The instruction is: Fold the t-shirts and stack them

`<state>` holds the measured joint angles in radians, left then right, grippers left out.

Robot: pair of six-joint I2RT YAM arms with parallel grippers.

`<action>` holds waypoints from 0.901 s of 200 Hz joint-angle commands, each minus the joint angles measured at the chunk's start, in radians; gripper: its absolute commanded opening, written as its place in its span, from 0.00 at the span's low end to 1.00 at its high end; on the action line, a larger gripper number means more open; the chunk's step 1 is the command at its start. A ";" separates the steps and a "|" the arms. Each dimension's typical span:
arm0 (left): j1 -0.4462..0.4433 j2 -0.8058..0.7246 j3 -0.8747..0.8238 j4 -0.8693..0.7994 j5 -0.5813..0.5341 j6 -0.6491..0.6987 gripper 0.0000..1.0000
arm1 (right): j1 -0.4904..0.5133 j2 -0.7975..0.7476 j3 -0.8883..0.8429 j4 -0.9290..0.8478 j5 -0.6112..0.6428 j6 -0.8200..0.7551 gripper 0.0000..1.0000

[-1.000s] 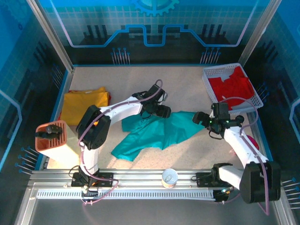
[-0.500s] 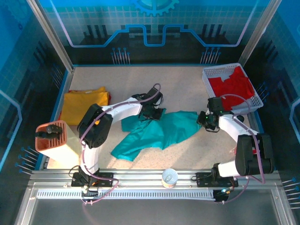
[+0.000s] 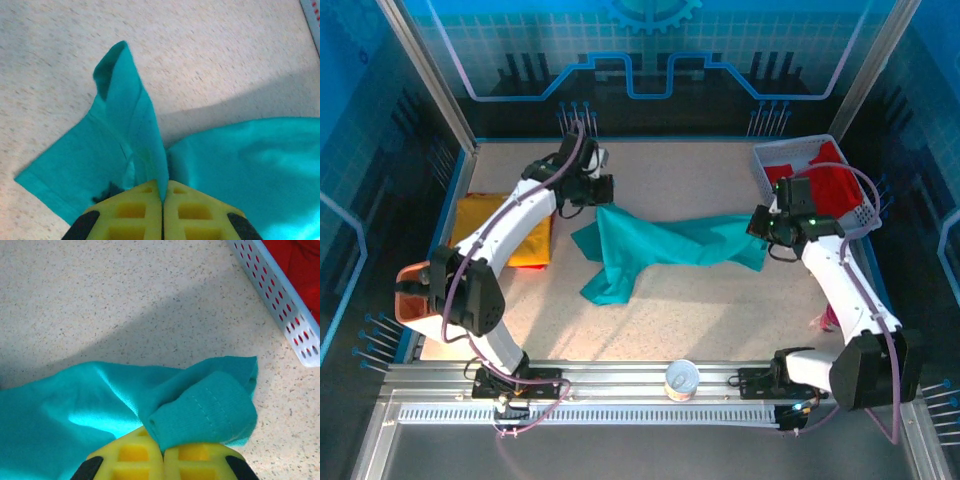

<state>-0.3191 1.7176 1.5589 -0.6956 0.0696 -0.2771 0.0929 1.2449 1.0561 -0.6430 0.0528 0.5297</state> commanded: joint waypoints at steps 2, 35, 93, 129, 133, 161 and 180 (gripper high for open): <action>0.076 0.115 0.072 -0.052 0.017 0.011 0.10 | 0.012 0.144 0.132 -0.074 -0.037 -0.037 0.05; 0.095 0.162 0.120 -0.015 -0.035 -0.015 0.44 | 0.015 0.380 0.336 -0.079 -0.076 -0.051 0.30; 0.003 -0.052 -0.160 0.001 -0.054 -0.063 0.63 | 0.043 0.435 0.329 -0.018 -0.057 -0.078 1.00; -0.123 -0.208 -0.424 0.028 -0.059 -0.137 0.63 | 0.039 0.299 0.123 0.062 -0.017 -0.043 0.90; -0.136 -0.226 -0.454 0.033 -0.060 -0.150 0.63 | 0.037 0.285 0.098 0.070 -0.007 -0.038 0.88; -0.208 -0.334 -0.641 0.080 -0.064 -0.249 0.63 | -0.019 0.230 -0.060 0.145 -0.032 -0.004 0.73; -0.248 -0.377 -0.732 0.117 -0.065 -0.306 0.64 | -0.037 0.220 -0.124 0.178 -0.033 -0.001 0.71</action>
<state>-0.5266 1.4033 0.9169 -0.6369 0.0216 -0.4717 0.0921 1.4841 1.0080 -0.5365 0.0185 0.5083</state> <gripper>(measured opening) 0.638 0.713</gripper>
